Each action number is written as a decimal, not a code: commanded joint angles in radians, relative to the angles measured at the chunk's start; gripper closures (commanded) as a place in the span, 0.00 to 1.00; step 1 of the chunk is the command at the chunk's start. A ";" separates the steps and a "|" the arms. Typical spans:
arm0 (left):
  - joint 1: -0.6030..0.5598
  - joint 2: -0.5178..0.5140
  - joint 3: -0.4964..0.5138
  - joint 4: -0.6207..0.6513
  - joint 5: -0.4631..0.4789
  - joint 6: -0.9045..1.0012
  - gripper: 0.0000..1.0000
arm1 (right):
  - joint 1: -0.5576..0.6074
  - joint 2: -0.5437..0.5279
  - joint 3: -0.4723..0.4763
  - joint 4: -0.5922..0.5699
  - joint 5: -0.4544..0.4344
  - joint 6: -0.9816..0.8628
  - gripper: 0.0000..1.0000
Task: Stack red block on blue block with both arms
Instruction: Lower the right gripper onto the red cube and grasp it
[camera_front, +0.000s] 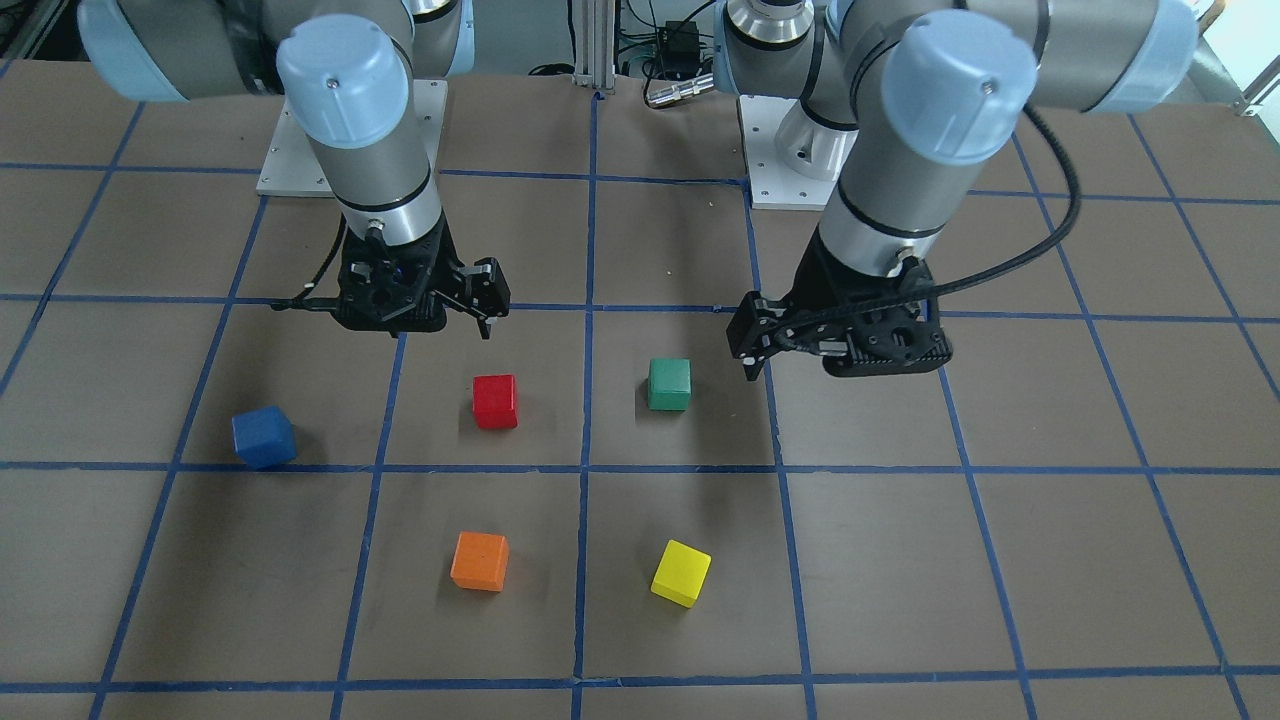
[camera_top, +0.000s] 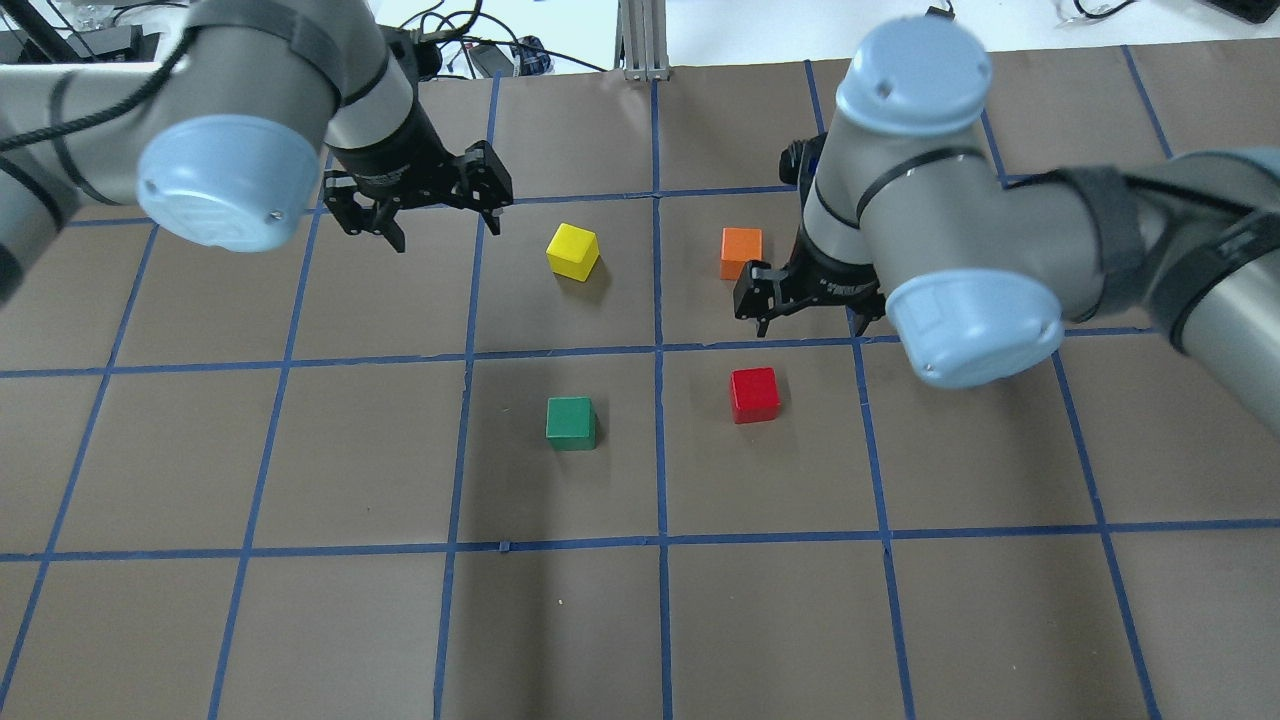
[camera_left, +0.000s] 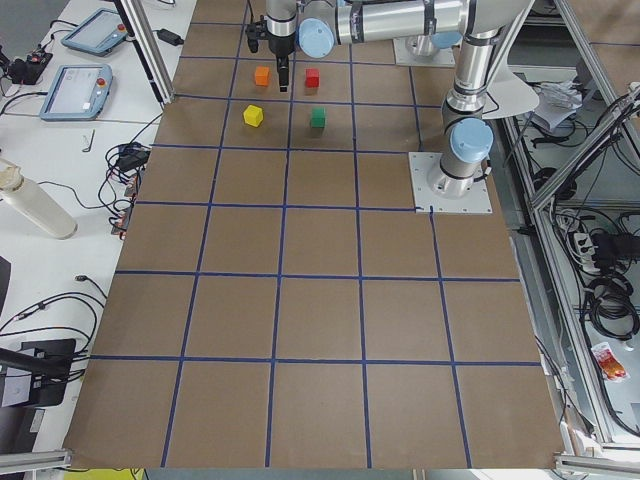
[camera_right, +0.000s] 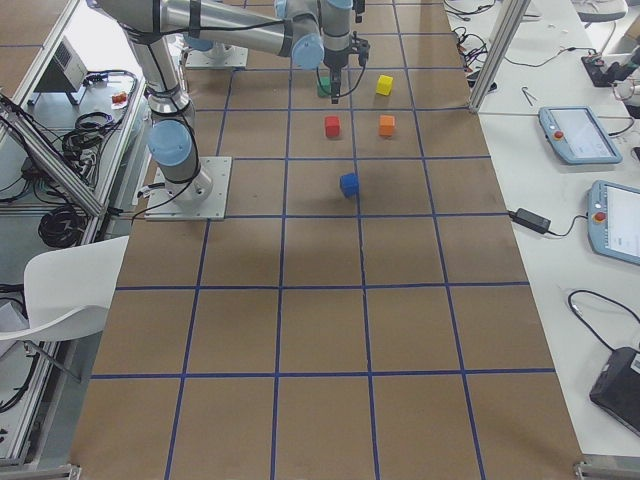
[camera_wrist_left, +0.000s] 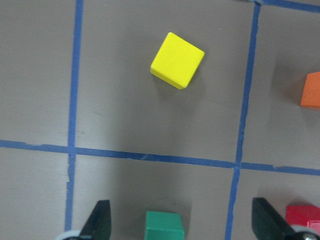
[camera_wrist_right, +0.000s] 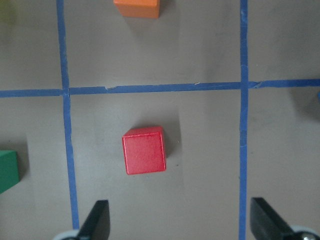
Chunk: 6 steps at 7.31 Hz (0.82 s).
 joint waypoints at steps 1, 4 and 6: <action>0.052 0.035 0.073 -0.159 -0.002 0.101 0.00 | 0.018 0.054 0.132 -0.199 0.000 0.009 0.00; 0.075 0.043 0.057 -0.166 -0.001 0.124 0.00 | 0.047 0.149 0.112 -0.296 0.001 0.045 0.00; 0.075 0.044 0.049 -0.163 -0.008 0.124 0.00 | 0.056 0.222 0.098 -0.333 0.001 0.059 0.00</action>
